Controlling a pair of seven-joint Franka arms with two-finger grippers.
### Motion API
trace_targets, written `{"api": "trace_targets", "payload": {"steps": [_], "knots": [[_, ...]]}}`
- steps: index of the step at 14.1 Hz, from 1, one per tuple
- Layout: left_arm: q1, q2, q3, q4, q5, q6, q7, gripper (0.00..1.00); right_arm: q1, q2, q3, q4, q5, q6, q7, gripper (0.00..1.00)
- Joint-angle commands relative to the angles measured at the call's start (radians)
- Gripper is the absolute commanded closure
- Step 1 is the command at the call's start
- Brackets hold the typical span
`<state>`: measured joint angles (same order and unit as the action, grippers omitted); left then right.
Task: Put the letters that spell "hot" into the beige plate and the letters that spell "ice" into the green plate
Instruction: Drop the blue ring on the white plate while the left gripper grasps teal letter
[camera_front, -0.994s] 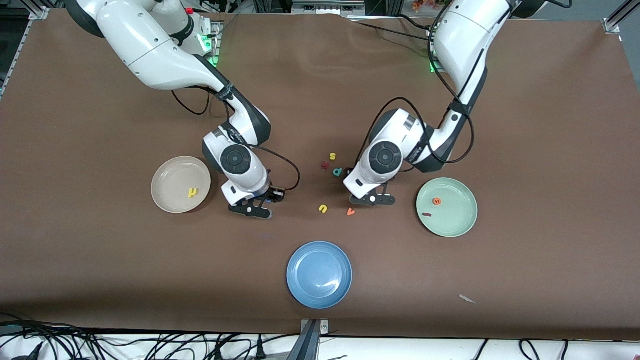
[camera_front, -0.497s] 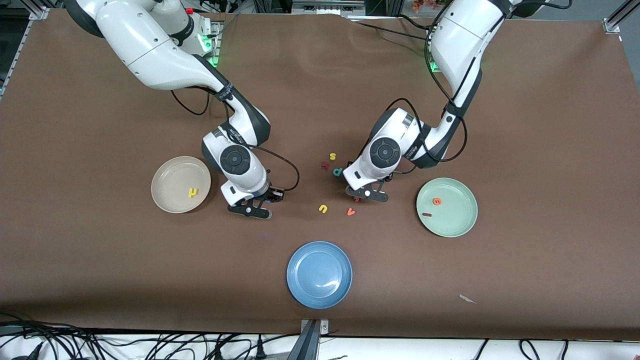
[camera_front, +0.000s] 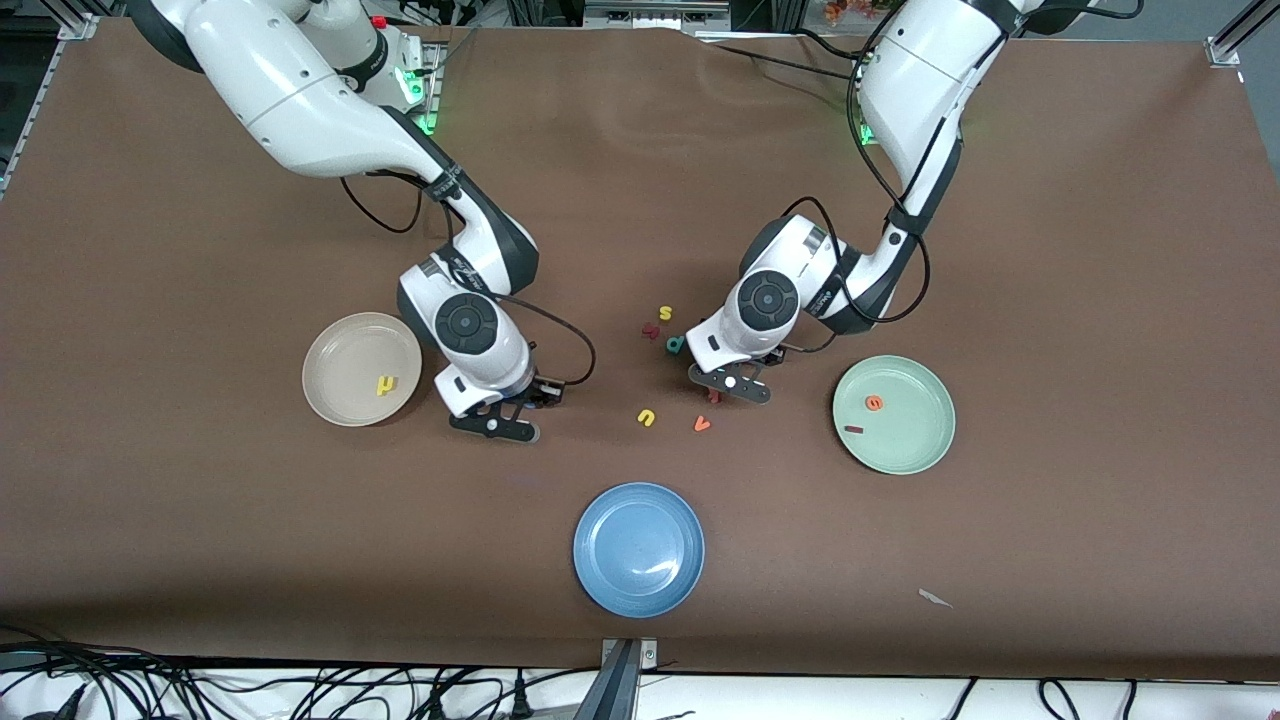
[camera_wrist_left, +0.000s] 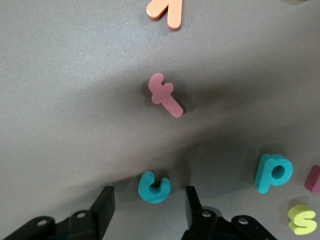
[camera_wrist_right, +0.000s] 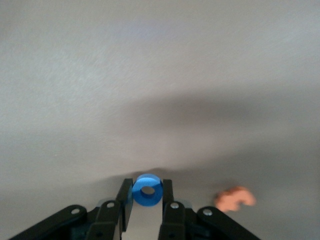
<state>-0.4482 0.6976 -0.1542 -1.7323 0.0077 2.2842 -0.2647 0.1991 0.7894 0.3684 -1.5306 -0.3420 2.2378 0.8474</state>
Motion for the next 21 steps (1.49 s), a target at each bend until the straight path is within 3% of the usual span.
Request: {"api": "trace_targets", "payload": {"steps": [1, 2, 3, 4, 5, 6, 10, 13, 14, 15, 16, 19, 21], "knots": [[-0.001, -0.012, 0.001, -0.033, 0.025, 0.043, 0.015, 0.39, -0.036, -0.084, 0.007, -0.006, 0.001, -0.095, -0.100, 0.81], [-0.001, -0.012, 0.001, -0.032, 0.025, 0.044, 0.016, 0.50, -0.059, -0.108, 0.006, -0.028, 0.006, -0.119, -0.160, 0.81], [-0.001, -0.015, 0.001, -0.032, 0.025, 0.044, 0.015, 0.73, -0.087, -0.137, 0.006, -0.054, 0.006, -0.125, -0.216, 0.81], [0.000, -0.018, 0.001, -0.032, 0.025, 0.044, 0.015, 0.87, -0.124, -0.174, 0.007, -0.100, 0.006, -0.124, -0.269, 0.81], [0.000, -0.018, 0.001, -0.030, 0.025, 0.044, 0.015, 0.96, -0.162, -0.205, 0.007, -0.152, 0.006, -0.115, -0.331, 0.81], [0.002, -0.021, 0.001, -0.030, 0.025, 0.041, 0.015, 1.00, -0.200, -0.237, 0.006, -0.210, 0.006, -0.097, -0.394, 0.81], [0.019, -0.088, 0.007, -0.018, 0.025, -0.027, 0.016, 1.00, -0.308, -0.343, 0.006, -0.446, 0.006, 0.080, -0.533, 0.81], [0.113, -0.138, 0.009, -0.012, 0.026, -0.136, 0.088, 1.00, -0.372, -0.366, 0.004, -0.560, 0.005, 0.215, -0.593, 0.81], [0.155, -0.139, 0.009, -0.012, 0.026, -0.161, 0.152, 1.00, -0.391, -0.364, 0.004, -0.581, 0.005, 0.254, -0.606, 0.76], [0.195, -0.142, 0.009, -0.013, 0.026, -0.164, 0.207, 1.00, -0.398, -0.361, 0.004, -0.588, 0.006, 0.269, -0.599, 0.53], [0.227, -0.142, 0.010, -0.013, 0.026, -0.164, 0.247, 1.00, -0.399, -0.363, 0.004, -0.585, 0.014, 0.266, -0.579, 0.02], [0.308, -0.112, 0.010, 0.002, 0.177, -0.129, 0.308, 0.98, -0.392, -0.366, 0.017, -0.577, 0.083, 0.261, -0.486, 0.00], [0.322, -0.090, 0.010, 0.004, 0.196, -0.105, 0.308, 0.98, -0.392, -0.361, 0.055, -0.550, 0.084, 0.256, -0.386, 0.00]]}}
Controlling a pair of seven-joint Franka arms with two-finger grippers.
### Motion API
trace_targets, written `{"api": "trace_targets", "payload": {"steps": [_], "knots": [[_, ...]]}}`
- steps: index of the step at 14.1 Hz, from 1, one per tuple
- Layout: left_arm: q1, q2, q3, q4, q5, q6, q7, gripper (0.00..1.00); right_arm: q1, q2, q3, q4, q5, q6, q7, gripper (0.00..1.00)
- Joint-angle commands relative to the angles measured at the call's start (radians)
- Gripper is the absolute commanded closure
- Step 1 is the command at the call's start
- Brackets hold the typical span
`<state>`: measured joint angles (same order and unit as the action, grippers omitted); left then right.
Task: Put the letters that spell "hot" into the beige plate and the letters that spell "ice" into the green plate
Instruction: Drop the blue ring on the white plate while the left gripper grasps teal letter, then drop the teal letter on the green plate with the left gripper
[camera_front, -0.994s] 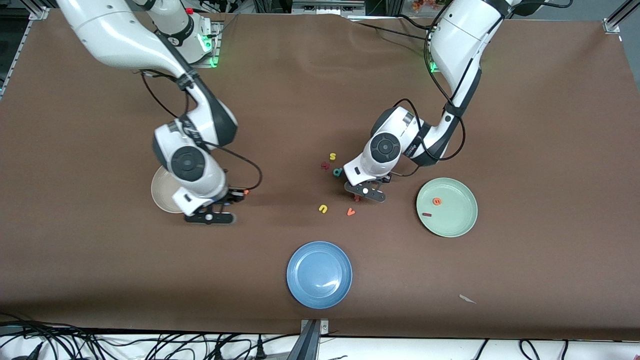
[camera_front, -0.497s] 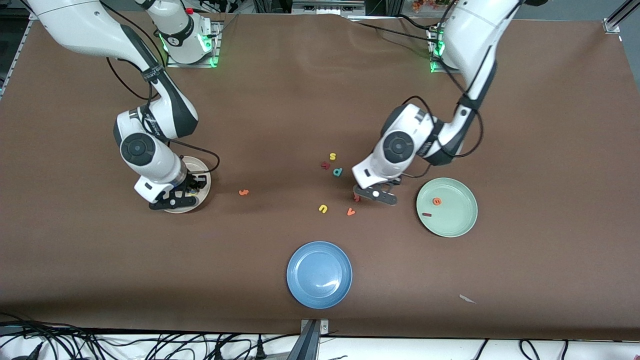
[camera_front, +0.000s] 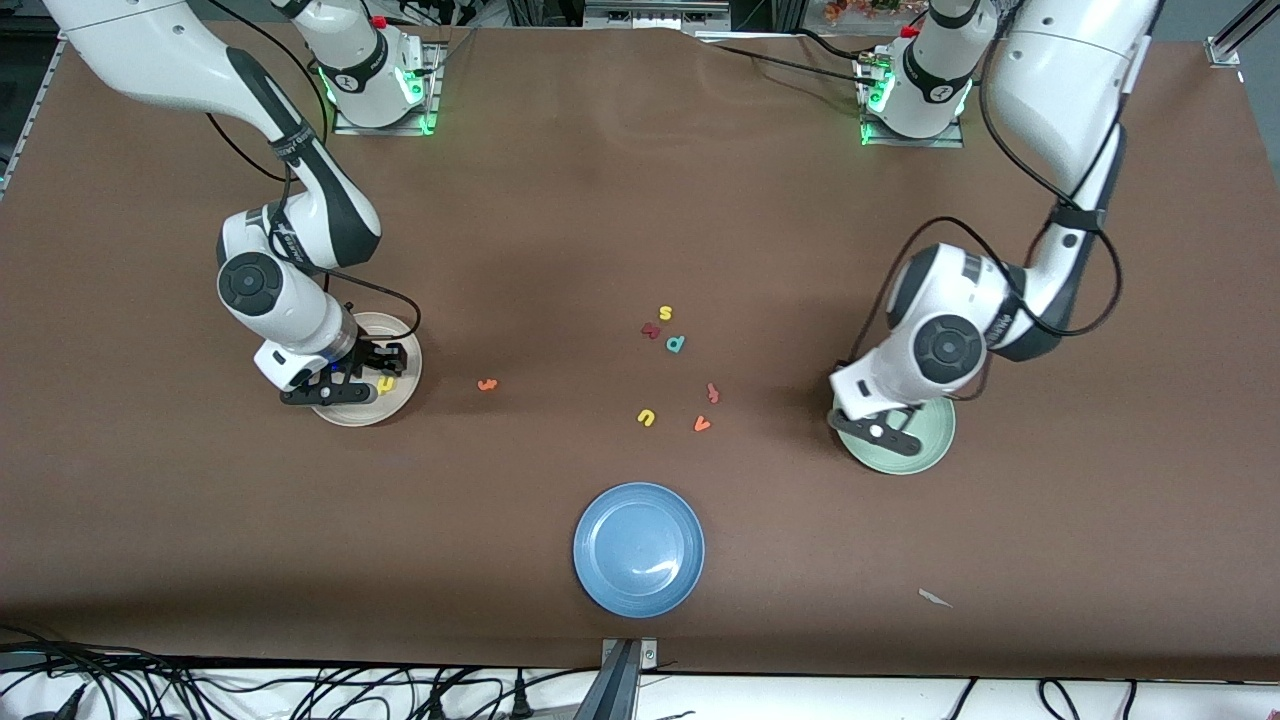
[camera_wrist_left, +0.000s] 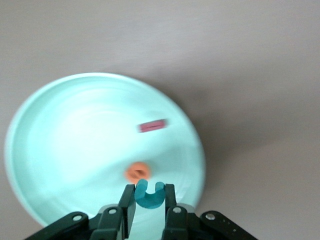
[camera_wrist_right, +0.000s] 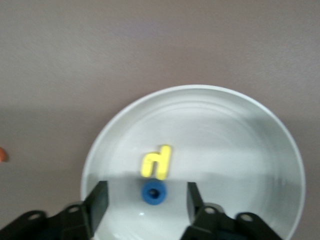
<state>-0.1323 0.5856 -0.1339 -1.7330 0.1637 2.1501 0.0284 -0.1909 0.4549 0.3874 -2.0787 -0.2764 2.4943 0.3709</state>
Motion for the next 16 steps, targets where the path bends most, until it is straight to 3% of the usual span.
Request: {"api": "trace_targets", "payload": {"steps": [1, 4, 7, 8, 9, 10, 16], "knots": [[0.010, 0.036, -0.009, 0.004, 0.042, 0.043, 0.015, 0.97, 0.004, -0.022, 0.039, 0.012, 0.017, 0.000, 0.158, 0.00], [0.045, 0.068, -0.009, 0.010, 0.099, 0.103, 0.016, 0.96, 0.040, 0.005, 0.070, 0.055, 0.017, 0.000, 0.406, 0.00], [0.054, 0.117, -0.009, 0.084, 0.097, 0.117, 0.014, 0.91, 0.112, 0.045, 0.070, 0.109, 0.013, -0.002, 0.671, 0.00], [0.060, 0.122, -0.009, 0.099, 0.097, 0.117, 0.015, 0.71, 0.131, 0.065, 0.067, 0.127, 0.011, -0.002, 0.745, 0.00], [0.060, 0.122, -0.009, 0.099, 0.096, 0.117, 0.013, 0.14, 0.140, 0.080, 0.065, 0.138, 0.005, -0.002, 0.796, 0.00], [0.060, 0.119, -0.009, 0.104, 0.097, 0.117, 0.016, 0.00, 0.143, 0.096, 0.064, 0.152, 0.003, -0.003, 0.825, 0.00], [0.071, 0.034, -0.018, 0.138, 0.080, -0.008, 0.005, 0.00, 0.171, 0.146, 0.058, 0.219, 0.002, -0.063, 0.927, 0.00]]}}
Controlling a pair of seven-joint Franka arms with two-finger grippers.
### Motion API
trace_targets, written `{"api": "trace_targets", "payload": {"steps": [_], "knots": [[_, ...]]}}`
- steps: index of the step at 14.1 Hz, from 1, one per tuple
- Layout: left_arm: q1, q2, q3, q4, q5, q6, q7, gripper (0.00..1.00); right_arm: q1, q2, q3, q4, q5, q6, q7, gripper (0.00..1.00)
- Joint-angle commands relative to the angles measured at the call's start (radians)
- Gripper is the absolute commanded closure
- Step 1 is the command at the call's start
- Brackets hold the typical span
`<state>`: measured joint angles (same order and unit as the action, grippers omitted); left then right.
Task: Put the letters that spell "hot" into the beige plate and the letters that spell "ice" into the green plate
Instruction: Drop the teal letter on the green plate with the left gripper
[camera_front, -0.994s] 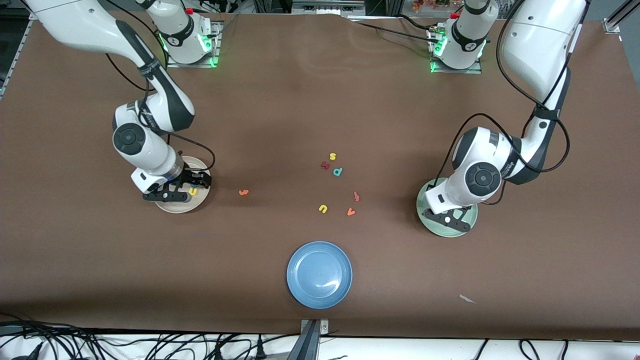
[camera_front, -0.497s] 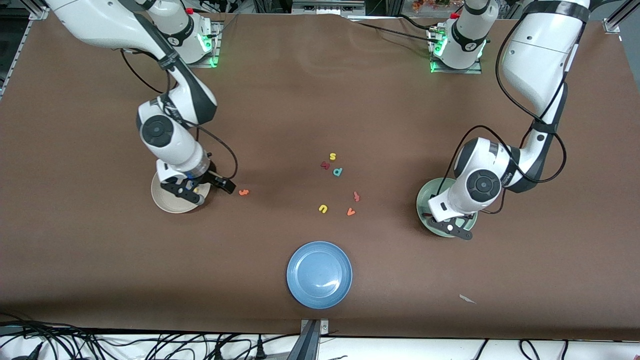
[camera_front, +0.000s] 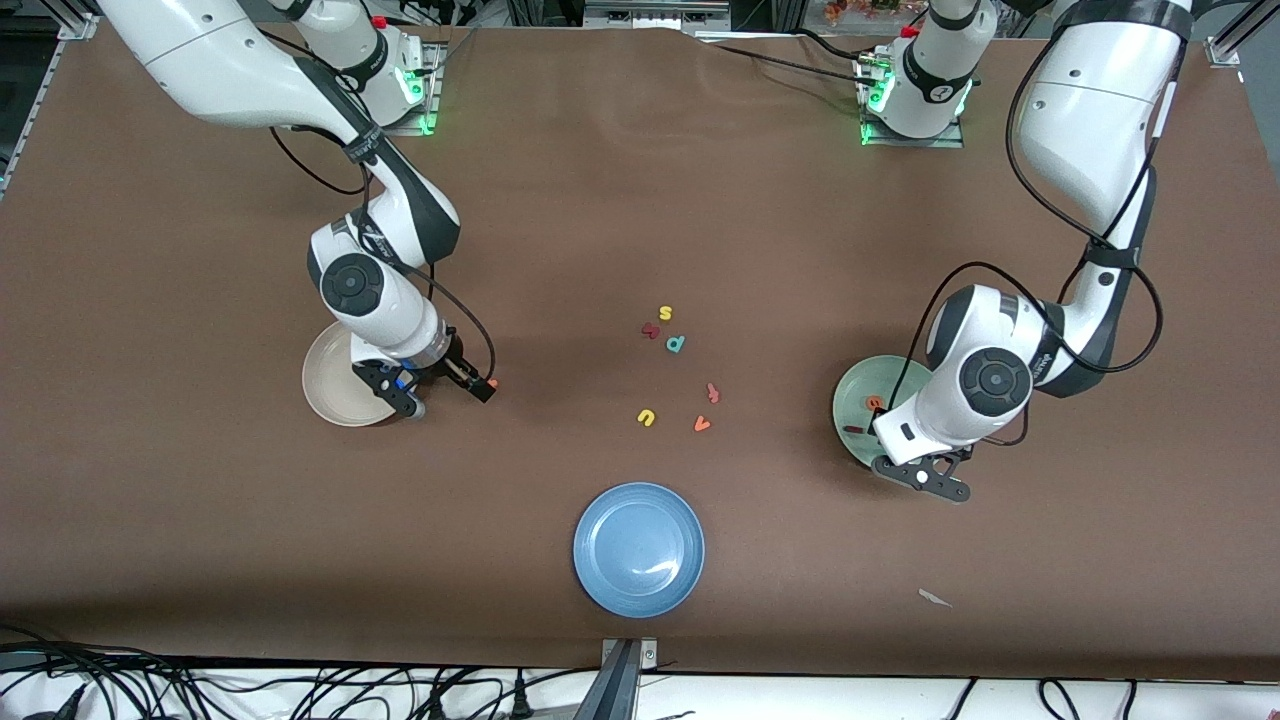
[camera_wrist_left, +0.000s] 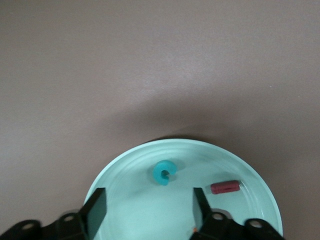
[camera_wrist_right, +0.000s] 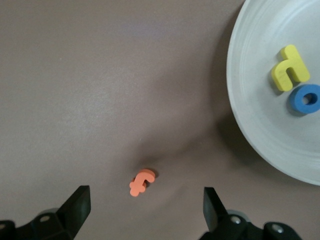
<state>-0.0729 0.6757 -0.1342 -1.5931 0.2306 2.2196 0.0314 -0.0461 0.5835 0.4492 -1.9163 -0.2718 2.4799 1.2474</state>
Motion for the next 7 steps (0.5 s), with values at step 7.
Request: {"api": "trace_targets", "payload": {"steps": [7], "knots": [[0.012, -0.281, -0.021, 0.015, -0.059, -0.309, 0.009, 0.00, 0.127, 0.084, -0.086, 0.129, -0.010, -0.069, 0.150, 0.00]]}}
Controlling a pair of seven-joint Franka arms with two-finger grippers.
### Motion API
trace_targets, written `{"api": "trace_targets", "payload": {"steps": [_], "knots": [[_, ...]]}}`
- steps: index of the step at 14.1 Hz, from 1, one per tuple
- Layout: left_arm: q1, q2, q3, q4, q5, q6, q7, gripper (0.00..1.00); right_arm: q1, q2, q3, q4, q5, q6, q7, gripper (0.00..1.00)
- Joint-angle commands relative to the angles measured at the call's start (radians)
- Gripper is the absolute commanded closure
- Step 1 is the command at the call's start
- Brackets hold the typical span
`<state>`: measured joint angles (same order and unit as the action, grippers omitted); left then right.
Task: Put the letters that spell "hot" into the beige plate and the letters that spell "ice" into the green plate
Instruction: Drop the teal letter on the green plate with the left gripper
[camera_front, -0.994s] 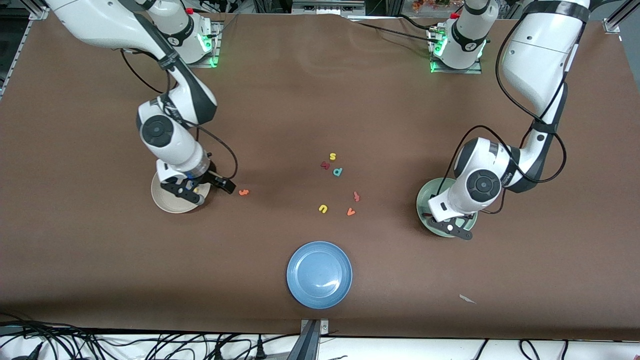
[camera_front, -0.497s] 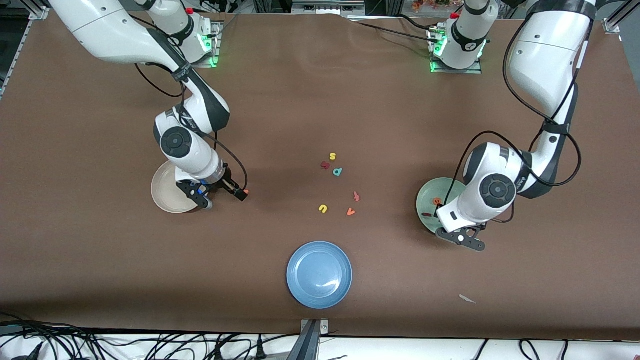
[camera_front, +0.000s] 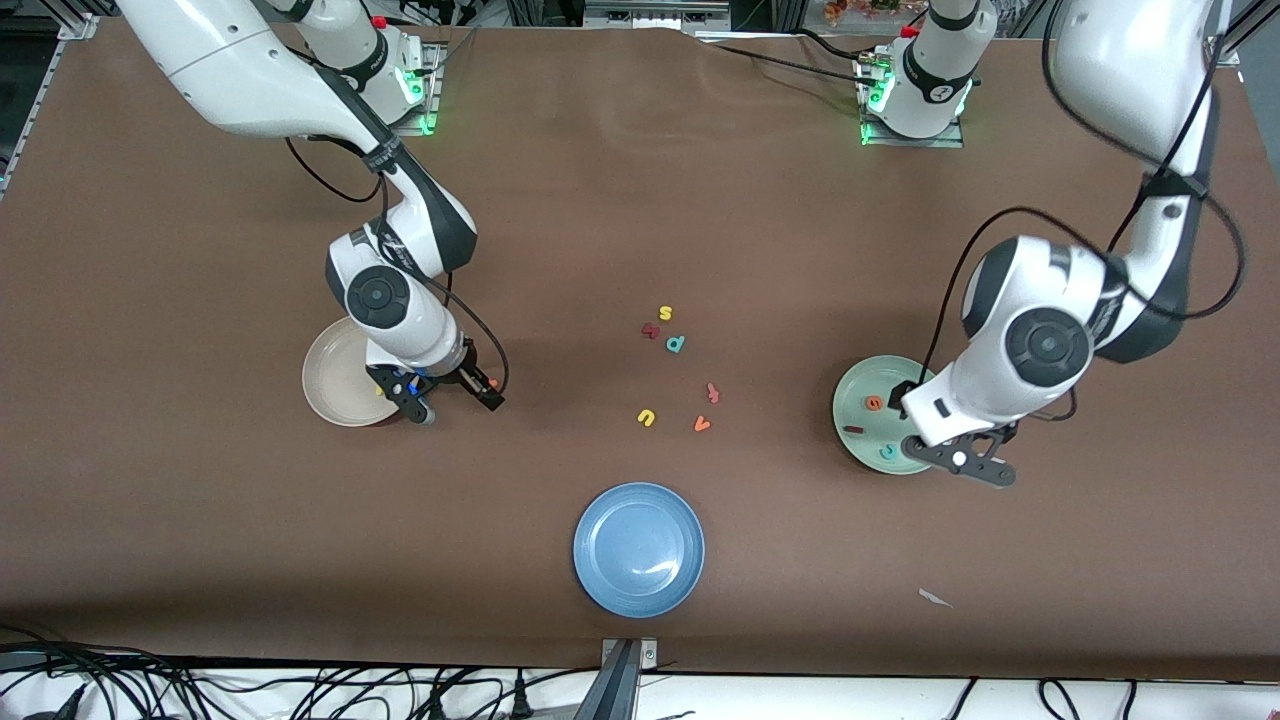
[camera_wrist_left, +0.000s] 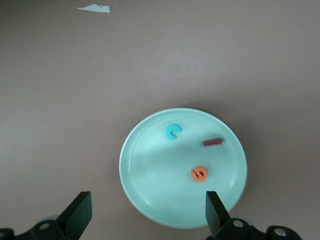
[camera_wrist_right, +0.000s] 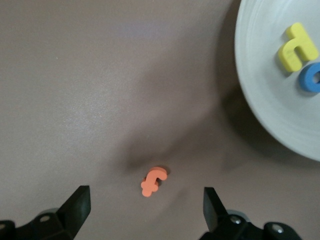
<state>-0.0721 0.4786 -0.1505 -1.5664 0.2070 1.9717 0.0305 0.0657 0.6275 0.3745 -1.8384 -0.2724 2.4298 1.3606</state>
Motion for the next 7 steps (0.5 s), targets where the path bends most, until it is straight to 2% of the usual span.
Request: {"api": "trace_targets", "payload": {"steps": [1, 7], "knots": [[0.011, -0.124, -0.004, -0.009, -0.044, -0.082, 0.009, 0.00, 0.016, 0.041, -0.011, 0.060, -0.008, -0.020, 0.046, 0.00], [0.037, -0.291, 0.000, 0.049, -0.103, -0.335, 0.017, 0.00, 0.016, 0.073, -0.011, 0.071, -0.008, -0.020, 0.058, 0.00]]}}
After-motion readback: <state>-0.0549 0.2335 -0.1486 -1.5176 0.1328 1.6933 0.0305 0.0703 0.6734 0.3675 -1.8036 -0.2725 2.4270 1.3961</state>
